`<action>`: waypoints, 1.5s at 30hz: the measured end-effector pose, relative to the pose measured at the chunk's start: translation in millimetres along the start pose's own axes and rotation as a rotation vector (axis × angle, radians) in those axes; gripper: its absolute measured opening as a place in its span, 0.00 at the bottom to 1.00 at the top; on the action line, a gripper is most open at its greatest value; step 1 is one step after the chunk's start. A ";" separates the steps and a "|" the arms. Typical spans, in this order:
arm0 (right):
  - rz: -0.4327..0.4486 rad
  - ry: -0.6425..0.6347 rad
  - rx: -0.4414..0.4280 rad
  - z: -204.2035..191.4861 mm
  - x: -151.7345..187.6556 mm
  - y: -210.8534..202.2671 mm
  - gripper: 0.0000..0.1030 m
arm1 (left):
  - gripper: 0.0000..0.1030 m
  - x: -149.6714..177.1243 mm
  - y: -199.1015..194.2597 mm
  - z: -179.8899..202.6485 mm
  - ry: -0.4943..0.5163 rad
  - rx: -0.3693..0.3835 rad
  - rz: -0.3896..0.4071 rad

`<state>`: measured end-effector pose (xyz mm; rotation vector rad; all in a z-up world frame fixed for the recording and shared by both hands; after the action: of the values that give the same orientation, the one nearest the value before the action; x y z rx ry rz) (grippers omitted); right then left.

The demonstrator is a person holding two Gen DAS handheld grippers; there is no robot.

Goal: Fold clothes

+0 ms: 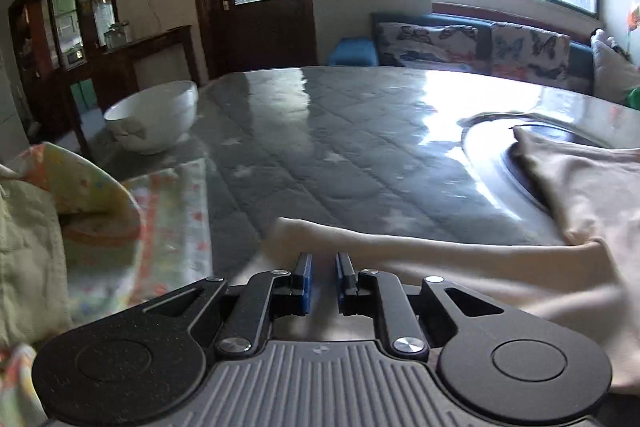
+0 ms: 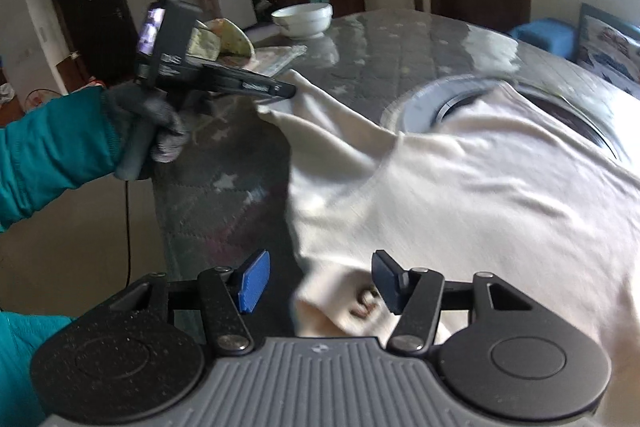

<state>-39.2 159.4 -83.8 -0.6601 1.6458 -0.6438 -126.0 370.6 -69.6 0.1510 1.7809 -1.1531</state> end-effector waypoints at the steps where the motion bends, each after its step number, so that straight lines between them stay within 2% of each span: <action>1: 0.002 -0.013 -0.001 -2.6 -3.4 3.1 0.54 | 0.15 -1.7 1.9 -5.7 -0.017 -0.008 -0.005; 4: 0.001 -0.041 -0.008 -9.3 -12.8 16.1 0.49 | 0.15 -5.4 6.6 -18.8 -0.026 -0.052 -0.008; 6: -0.002 -0.052 -0.011 -12.5 -17.0 23.6 0.47 | 0.18 -7.4 4.8 -21.0 -0.047 -0.030 -0.006; 8: -0.006 -0.064 -0.007 -15.6 -20.6 32.4 0.45 | 0.26 -10.7 1.5 -22.6 -0.059 -0.014 0.009; 10: -0.016 -0.076 -0.003 -17.0 -21.6 38.5 0.37 | 0.44 -16.6 0.8 -23.1 -0.050 -0.016 0.034; 11: -0.019 -0.082 0.001 -17.4 -22.0 41.1 0.36 | 0.47 -17.9 2.1 -22.0 -0.044 -0.010 0.033; 13: -0.018 -0.090 0.019 -17.2 -22.7 42.1 0.25 | 0.48 -18.5 8.0 -17.6 -0.025 0.014 0.007; 14: -0.017 -0.091 0.029 -16.9 -23.1 42.4 0.22 | 0.47 -18.8 11.0 -15.3 -0.015 0.026 -0.006; 15: -0.018 -0.089 0.035 -16.0 -23.7 42.5 0.17 | 0.42 -17.0 14.2 -12.4 0.000 0.033 -0.022; 18: -0.015 -0.092 0.028 -16.8 -24.1 39.5 0.08 | 0.07 -18.5 16.5 -6.6 0.022 0.058 -0.010; 19: -0.012 -0.093 0.026 -17.5 -24.1 37.9 0.06 | 0.05 -21.0 16.6 -5.7 0.028 0.051 -0.005; 22: -0.006 -0.086 -0.009 -20.8 -24.8 31.7 0.06 | 0.04 -34.6 10.0 -5.1 0.068 0.006 0.059; 24: -0.015 -0.097 -0.023 -23.7 -22.3 31.4 0.06 | 0.05 -39.9 7.7 -3.8 0.078 0.001 0.078; 27: -0.026 -0.097 -0.036 -24.0 -18.1 35.9 0.07 | 0.06 -36.7 14.6 -1.7 0.102 -0.004 0.048; 30: -0.021 -0.090 -0.055 -25.9 -20.5 34.2 0.17 | 0.15 -26.4 26.0 -3.7 0.111 -0.026 -0.012; 31: -0.018 -0.089 -0.060 -26.5 -21.1 32.3 0.20 | 0.20 -25.8 26.6 -4.4 0.112 -0.042 -0.009; 32: -0.011 -0.084 -0.066 -26.6 -21.5 28.2 0.21 | 0.22 -27.1 26.4 -6.1 0.107 -0.048 -0.011; 34: 0.008 -0.060 -0.072 -23.3 -22.9 17.3 0.22 | 0.35 -29.8 25.8 -9.5 0.095 -0.059 -0.016; 37: 0.048 -0.015 -0.049 -8.1 -23.7 -5.0 0.30 | 0.36 -37.9 22.4 -10.0 0.082 -0.071 -0.011; 39: 0.067 0.022 -0.016 8.2 -21.4 -19.9 0.32 | 0.36 -46.6 17.5 -1.8 0.071 -0.053 0.006; 45: 0.076 0.151 0.163 80.6 -6.0 -50.7 0.36 | 0.34 -66.8 8.9 68.2 0.098 0.132 0.032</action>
<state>45.0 124.3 -55.8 -0.4382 1.7269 -0.7784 -41.9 348.7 -29.1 0.3186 1.7801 -1.2592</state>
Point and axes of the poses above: each gripper's, at about its wrist camera, not at the fingertips, and y roughly the way its jaws point, z to its right, x to its underside, the point moved 9 cm from there along y, roughly the way its jaws point, and after that the axes turned 2 degrees about -z, right-handed, at the moved point
